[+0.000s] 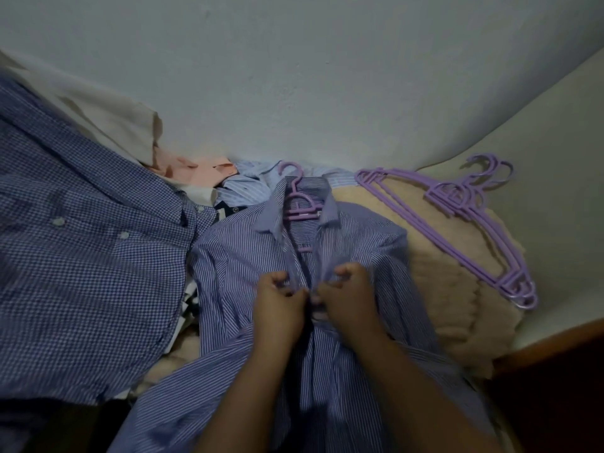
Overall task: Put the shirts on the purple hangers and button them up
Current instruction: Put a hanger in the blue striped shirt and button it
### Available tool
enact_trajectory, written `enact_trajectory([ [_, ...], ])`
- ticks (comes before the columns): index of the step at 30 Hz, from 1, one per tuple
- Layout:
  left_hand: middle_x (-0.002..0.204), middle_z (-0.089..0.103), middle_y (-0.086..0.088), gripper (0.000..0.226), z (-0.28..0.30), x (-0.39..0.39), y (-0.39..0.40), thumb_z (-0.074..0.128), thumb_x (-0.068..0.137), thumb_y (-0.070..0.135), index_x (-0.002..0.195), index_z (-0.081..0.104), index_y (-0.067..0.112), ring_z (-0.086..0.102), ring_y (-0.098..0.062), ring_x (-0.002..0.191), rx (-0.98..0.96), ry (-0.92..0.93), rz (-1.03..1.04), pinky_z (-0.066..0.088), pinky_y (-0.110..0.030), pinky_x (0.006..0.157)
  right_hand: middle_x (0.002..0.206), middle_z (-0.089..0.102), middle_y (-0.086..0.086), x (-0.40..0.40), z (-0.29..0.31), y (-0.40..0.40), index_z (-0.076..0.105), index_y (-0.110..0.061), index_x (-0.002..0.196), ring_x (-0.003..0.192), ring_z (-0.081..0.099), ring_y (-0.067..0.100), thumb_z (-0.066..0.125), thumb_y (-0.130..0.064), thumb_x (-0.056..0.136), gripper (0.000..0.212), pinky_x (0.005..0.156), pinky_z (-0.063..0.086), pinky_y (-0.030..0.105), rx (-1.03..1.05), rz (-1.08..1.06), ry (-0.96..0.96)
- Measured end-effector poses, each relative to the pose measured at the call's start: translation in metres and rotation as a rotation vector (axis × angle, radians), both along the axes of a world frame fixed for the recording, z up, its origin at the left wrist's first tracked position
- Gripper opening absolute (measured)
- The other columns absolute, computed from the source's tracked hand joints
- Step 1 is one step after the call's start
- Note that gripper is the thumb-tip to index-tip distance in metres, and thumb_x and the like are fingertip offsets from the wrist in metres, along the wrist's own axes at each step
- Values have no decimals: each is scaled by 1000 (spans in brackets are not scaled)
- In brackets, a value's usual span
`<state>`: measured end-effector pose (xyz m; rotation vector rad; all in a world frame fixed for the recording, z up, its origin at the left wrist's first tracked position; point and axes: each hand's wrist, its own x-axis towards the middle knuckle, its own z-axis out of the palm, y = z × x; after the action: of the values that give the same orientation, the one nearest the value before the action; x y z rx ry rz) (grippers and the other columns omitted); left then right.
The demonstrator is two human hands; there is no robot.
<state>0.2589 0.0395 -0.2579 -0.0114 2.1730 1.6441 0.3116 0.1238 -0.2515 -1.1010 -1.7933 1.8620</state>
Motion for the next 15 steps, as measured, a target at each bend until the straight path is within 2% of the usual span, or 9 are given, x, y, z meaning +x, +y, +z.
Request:
enact_trajectory([
  [3,91,67,-9,30,-24,11,-3,68,82,1,92,50,23,66,-28,81,86,-142,53,56,-46,78,84,55,12,6,-25,-10,41,-26,88,64,55,22,56,4,84,34,53,49,31,-97,-52,-44],
  [6,81,61,-3,27,-36,13,-10,69,83,3,99,53,17,61,-23,74,136,-163,108,54,-43,74,98,56,18,13,-38,-10,43,-15,100,69,59,23,50,5,90,24,50,48,24,-180,-106,29],
  [9,75,58,-5,25,-39,11,-11,69,84,2,100,54,14,54,-17,63,205,-187,159,47,-36,65,87,57,18,9,-39,-11,44,-15,96,57,54,18,49,9,89,26,43,41,21,-172,-103,86],
  [12,71,60,-1,27,-40,8,-11,69,84,8,108,56,10,53,-15,59,193,-195,159,49,-37,67,87,59,18,3,-42,-10,46,-21,91,67,53,22,53,11,85,33,54,41,29,-73,-76,25],
  [15,75,66,-3,26,-35,6,-17,70,84,12,104,55,17,58,-15,60,62,-120,48,50,-31,64,86,57,20,5,-43,-10,48,-15,97,72,53,22,55,12,83,31,60,43,32,-5,-1,-50],
])
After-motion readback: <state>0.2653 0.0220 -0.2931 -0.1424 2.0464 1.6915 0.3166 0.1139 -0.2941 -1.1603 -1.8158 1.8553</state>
